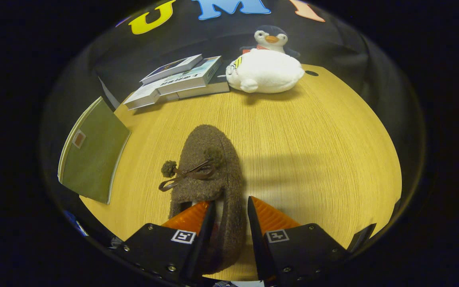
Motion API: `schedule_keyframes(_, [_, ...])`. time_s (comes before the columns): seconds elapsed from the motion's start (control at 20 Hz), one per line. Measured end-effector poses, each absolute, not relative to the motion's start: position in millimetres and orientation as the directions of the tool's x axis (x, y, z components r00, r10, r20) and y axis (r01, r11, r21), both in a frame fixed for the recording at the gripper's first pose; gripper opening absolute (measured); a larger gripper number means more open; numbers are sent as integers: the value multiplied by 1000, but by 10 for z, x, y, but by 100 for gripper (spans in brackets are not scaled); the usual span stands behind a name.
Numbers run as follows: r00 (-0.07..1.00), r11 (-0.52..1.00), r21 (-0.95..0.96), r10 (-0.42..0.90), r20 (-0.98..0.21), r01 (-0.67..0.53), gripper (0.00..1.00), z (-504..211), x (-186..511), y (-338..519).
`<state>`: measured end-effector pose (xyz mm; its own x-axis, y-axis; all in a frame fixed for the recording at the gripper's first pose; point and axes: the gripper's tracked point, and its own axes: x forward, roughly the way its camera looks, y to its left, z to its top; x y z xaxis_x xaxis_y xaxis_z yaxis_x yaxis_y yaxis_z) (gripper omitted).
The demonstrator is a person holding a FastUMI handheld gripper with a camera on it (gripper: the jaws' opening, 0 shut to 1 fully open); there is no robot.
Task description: Open the storage box then place both shoes into the box .Put the left shoe in first, then the right shoe, with the right side of both shoes facing outward in a uniform manner.
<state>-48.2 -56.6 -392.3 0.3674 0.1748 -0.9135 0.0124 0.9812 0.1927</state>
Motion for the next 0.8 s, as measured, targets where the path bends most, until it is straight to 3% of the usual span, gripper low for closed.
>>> schedule_keyframes(0.1, [360, 980, 196, 167, -918, 45, 27, -3919, -467, -557])
schedule_keyframes(0.2, [360, 986, 153, 122, -925, 59, 27, -3885, -460, -643])
schedule_keyframes(0.3, [351, 978, 154, 97, -931, 140, 0, -3905, -479, -716])
schedule_keyframes(0.5, [360, 929, 250, 143, -922, 271, 0, -3780, -443, -617])
schedule_keyframes(0.8, [415, 902, 294, 148, -898, 315, 0, -3363, -299, -362])
